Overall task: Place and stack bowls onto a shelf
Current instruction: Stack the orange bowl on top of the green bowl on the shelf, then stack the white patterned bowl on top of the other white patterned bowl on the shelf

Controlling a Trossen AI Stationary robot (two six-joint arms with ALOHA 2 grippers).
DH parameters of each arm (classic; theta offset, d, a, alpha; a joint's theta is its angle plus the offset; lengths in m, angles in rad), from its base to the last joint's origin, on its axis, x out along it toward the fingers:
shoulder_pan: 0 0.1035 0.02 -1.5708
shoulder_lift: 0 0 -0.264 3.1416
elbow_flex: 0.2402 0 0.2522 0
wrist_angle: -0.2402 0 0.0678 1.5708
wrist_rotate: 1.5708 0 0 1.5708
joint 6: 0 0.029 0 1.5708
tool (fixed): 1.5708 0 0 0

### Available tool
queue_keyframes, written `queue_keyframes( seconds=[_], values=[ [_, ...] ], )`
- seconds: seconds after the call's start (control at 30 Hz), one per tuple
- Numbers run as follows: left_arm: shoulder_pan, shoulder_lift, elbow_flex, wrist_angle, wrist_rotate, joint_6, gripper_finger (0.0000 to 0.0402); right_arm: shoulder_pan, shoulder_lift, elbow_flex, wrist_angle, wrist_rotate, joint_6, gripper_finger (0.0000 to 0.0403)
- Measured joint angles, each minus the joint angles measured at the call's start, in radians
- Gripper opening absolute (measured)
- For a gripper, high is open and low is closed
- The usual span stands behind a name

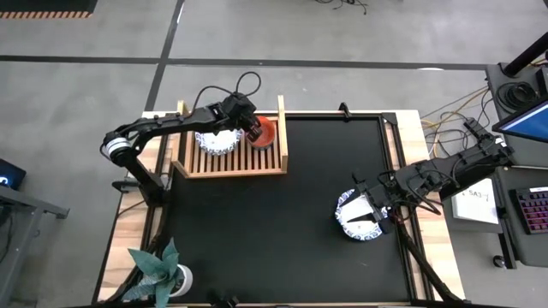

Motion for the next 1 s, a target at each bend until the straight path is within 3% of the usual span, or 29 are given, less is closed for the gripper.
queue_keyframes(
  seconds=[0.33, 0.53, 0.67, 0.83, 1.0],
  values=[
    [-0.038, -0.055, 0.001, -0.052, 0.002, -0.061, 0.0087, 0.000, 0.000, 0.000, 0.001, 0.005, 0.000, 0.0210],
    [-0.187, -0.092, 0.000, -0.177, 0.116, -0.175, 0.0084, 0.000, 0.011, 0.000, 0.005, 0.151, 0.074, 0.0210],
    [-0.378, -0.099, -0.001, -0.190, 0.109, -0.211, 0.0084, 0.000, 0.059, 0.000, 0.001, 0.284, 0.242, 0.0210],
    [-0.626, -0.099, -0.001, -0.178, 0.037, -0.212, 0.0084, 0.000, 0.180, 0.016, -0.029, 0.305, 0.532, 0.0210],
    [-0.825, -0.099, 0.005, -0.151, -0.093, -0.208, 0.0084, -0.002, 0.328, 0.165, -0.352, 0.273, 0.931, 0.0210]
  ],
)
